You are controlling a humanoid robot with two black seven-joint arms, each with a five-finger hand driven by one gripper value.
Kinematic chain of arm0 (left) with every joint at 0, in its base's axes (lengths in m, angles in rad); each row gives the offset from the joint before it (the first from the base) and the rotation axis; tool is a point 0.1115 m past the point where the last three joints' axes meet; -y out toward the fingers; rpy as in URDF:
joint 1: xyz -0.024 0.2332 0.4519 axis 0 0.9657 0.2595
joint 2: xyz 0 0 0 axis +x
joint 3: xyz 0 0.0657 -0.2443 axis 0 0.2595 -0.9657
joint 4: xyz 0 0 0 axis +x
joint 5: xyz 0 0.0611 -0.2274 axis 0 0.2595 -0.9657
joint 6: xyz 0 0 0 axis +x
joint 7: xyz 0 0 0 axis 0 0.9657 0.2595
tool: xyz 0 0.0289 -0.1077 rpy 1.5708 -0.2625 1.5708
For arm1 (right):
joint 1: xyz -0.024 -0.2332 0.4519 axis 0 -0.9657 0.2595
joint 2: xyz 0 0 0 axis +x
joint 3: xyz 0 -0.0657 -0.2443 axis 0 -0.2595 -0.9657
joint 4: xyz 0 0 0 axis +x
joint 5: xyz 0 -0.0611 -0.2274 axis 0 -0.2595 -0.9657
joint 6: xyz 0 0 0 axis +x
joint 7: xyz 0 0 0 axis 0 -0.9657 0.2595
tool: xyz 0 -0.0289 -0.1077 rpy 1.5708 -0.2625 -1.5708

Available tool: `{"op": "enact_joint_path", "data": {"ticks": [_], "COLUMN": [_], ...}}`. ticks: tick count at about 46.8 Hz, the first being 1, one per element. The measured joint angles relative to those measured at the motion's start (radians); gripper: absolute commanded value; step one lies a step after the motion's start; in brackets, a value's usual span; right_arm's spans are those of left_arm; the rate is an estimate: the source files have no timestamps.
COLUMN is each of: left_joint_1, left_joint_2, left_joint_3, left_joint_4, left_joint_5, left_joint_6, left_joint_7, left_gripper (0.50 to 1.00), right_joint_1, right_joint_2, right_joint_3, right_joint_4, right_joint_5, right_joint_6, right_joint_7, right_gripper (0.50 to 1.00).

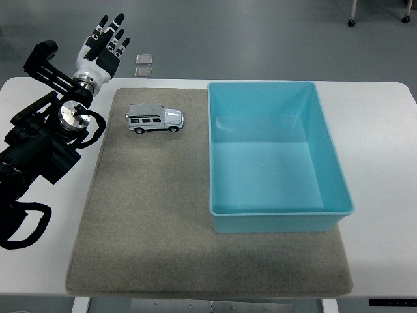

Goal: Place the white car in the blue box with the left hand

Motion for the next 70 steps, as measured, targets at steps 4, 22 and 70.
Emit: {"op": "enact_joint_path", "data": {"ticks": [4,22,70], "left_joint_1": [0.0,-0.012,-0.099], "left_joint_2": [0.001,0.01,0.077], "left_joint_3": [0.008,0.019,0.36], "left_joint_4": [0.0,-0.004,-0.078], "left_joint_5": [0.001,0.02,0.615], "left_joint_6": [0.001,0.004,0.036], "left_joint_7": [0.0,0.001,0.005], "left_gripper": [1.0,1.0,1.0], "right_joint_1": [0.001,0.0,0.001], "right_joint_2": [0.0,0.0,0.0], "right_joint_3": [0.0,0.0,0.0], "right_joint_4": [0.0,0.0,0.0], "right_joint_5": [0.0,0.0,0.0], "right_joint_6": [0.0,0.0,0.0], "right_joint_7": [0.0,0.0,0.0], "right_gripper": [0.936,0.936,0.936]}}
